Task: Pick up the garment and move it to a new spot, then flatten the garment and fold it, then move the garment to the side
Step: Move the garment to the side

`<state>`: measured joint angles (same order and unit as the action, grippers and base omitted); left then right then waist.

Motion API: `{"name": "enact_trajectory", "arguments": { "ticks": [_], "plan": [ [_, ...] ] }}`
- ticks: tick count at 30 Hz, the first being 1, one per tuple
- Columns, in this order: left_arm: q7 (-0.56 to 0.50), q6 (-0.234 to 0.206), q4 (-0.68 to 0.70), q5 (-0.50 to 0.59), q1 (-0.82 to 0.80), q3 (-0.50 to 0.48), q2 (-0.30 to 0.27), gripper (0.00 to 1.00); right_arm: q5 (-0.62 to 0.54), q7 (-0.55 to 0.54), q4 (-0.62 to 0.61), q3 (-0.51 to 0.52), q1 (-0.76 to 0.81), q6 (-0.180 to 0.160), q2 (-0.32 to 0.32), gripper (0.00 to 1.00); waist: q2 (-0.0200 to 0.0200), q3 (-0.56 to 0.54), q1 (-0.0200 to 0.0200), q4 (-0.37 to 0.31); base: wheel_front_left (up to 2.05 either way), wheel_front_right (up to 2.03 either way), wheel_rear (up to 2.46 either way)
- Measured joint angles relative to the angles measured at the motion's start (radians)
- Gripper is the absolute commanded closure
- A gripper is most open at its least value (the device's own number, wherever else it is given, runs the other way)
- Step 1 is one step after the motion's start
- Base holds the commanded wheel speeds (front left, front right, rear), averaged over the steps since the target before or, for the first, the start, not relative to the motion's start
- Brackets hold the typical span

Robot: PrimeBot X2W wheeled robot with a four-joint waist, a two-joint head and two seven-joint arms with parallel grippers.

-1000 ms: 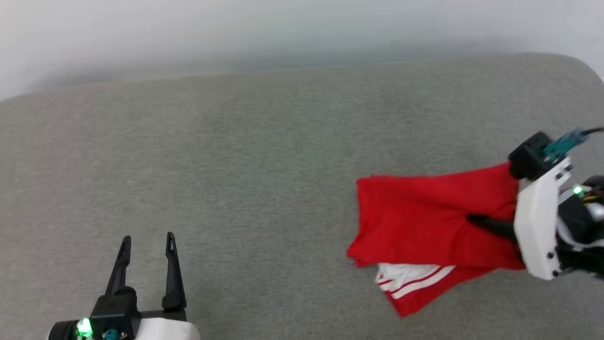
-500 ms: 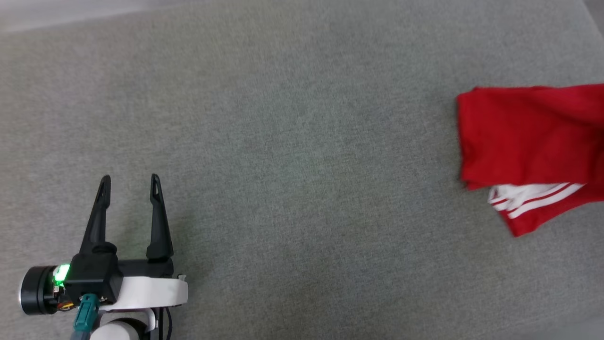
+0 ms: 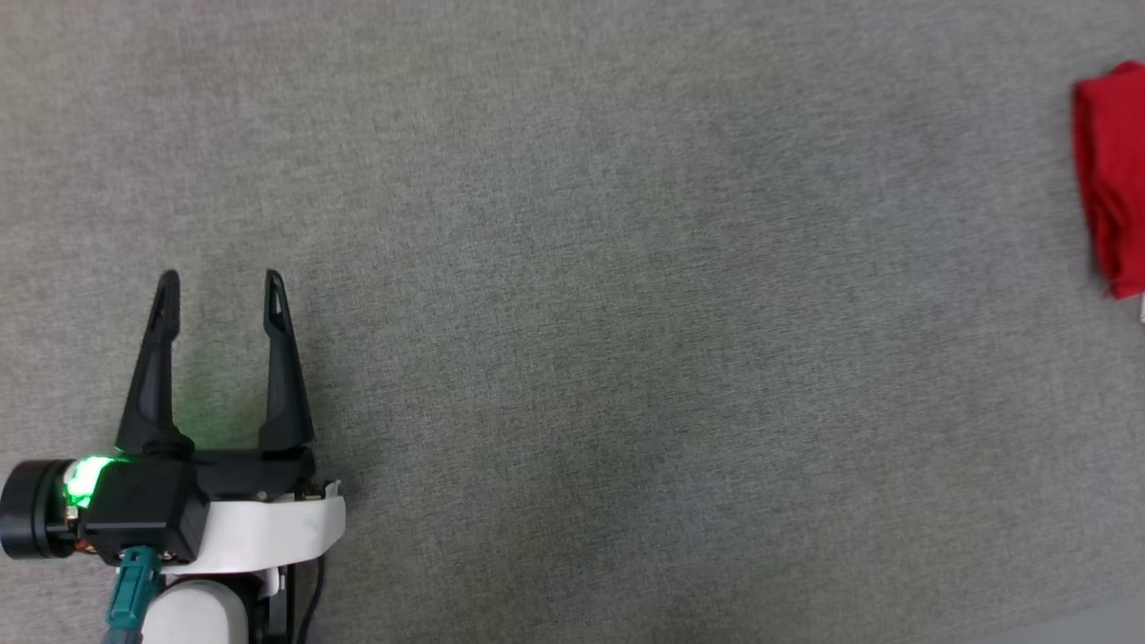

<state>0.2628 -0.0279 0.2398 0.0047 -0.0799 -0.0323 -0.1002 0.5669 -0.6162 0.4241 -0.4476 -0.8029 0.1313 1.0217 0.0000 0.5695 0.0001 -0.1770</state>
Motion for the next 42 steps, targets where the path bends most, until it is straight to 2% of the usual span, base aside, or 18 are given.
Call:
{"name": "enact_trajectory", "arguments": {
  "ticks": [7,8,9,10,13,17,21,23,28,30,35,39,42],
  "plan": [
    [0.0,-0.009,0.013,0.0,-0.014,0.0,-0.012,0.0,-0.049,0.053,0.132,0.064,-0.015,0.0,-0.063,1.0,0.0,0.035,0.0001,0.006,0.0,0.0,0.0],
    [0.0,-0.009,0.012,0.0,-0.016,0.002,-0.012,0.0,-0.063,0.069,0.145,0.069,-0.016,0.0,-0.073,0.9,0.0,0.032,0.0001,0.006,0.0,0.0,0.0],
    [0.0,-0.01,0.009,0.0,-0.019,0.003,-0.013,0.0,-0.075,0.076,0.162,0.076,-0.019,0.0,-0.082,0.42,0.0,0.028,0.0,0.007,0.0,0.0,0.0],
    [0.0,-0.012,0.006,0.0,-0.019,0.003,-0.012,0.0,-0.075,0.082,0.179,0.087,-0.022,0.0,-0.094,0.0,0.0,0.021,0.0,0.007,0.0,0.0,0.0],
    [0.0,-0.02,-0.006,0.0,-0.013,0.008,-0.009,0.0,-0.109,0.112,0.21,0.094,-0.023,0.0,-0.119,0.0,0.0,-0.008,0.0,0.007,0.0,0.0,0.0],
    [0.0,-0.032,-0.02,-0.009,0.014,0.016,0.003,0.0,-0.164,0.212,0.217,0.097,-0.037,0.0,-0.128,0.0,0.0,-0.066,0.0,0.01,0.0,0.0,0.0],
    [0.0,-0.043,-0.028,-0.015,0.051,0.026,0.016,0.0,-0.249,0.401,0.225,0.138,-0.059,0.0,-0.131,0.0,0.0,-0.134,-0.0001,0.019,0.0,0.0,0.0],
    [0.0,-0.05,-0.03,-0.016,0.071,0.032,0.018,0.0,-0.294,0.506,0.228,0.17,-0.064,0.0,-0.154,0.0,0.0,-0.167,-0.0001,0.026,0.0,0.0,0.0],
    [0.0,-0.067,-0.038,-0.019,0.119,0.037,0.027,0.0,-0.38,0.763,0.217,0.283,-0.059,0.0,-0.263,0.0,0.0,-0.244,-0.0001,0.05,0.0,0.0,0.0],
    [0.0,-0.073,-0.042,-0.025,0.133,0.04,0.032,0.0,-0.409,0.83,0.203,0.32,-0.041,0.0,-0.311,0.0,0.0,-0.272,-0.0002,0.061,0.0,0.0,0.0],
    [0.0,-0.081,-0.061,-0.027,0.161,0.052,0.039,0.0,-0.458,0.876,0.087,0.36,0.033,0.0,-0.435,0.0,0.0,-0.334,-0.0002,0.09,0.0,0.0,0.0],
    [0.0,-0.082,-0.082,-0.027,0.184,0.052,0.04,0.0,-0.482,0.879,-0.087,0.37,0.127,0.0,-0.543,0.0,0.0,-0.381,-0.0002,0.108,0.0,0.0,0.0],
    [0.0,-0.078,-0.096,-0.027,0.198,0.05,0.04,0.0,-0.481,0.879,-0.17,0.364,0.218,0.0,-0.608,0.0,0.0,-0.414,-0.0002,0.118,0.0,0.0,0.0]
  ]
}}
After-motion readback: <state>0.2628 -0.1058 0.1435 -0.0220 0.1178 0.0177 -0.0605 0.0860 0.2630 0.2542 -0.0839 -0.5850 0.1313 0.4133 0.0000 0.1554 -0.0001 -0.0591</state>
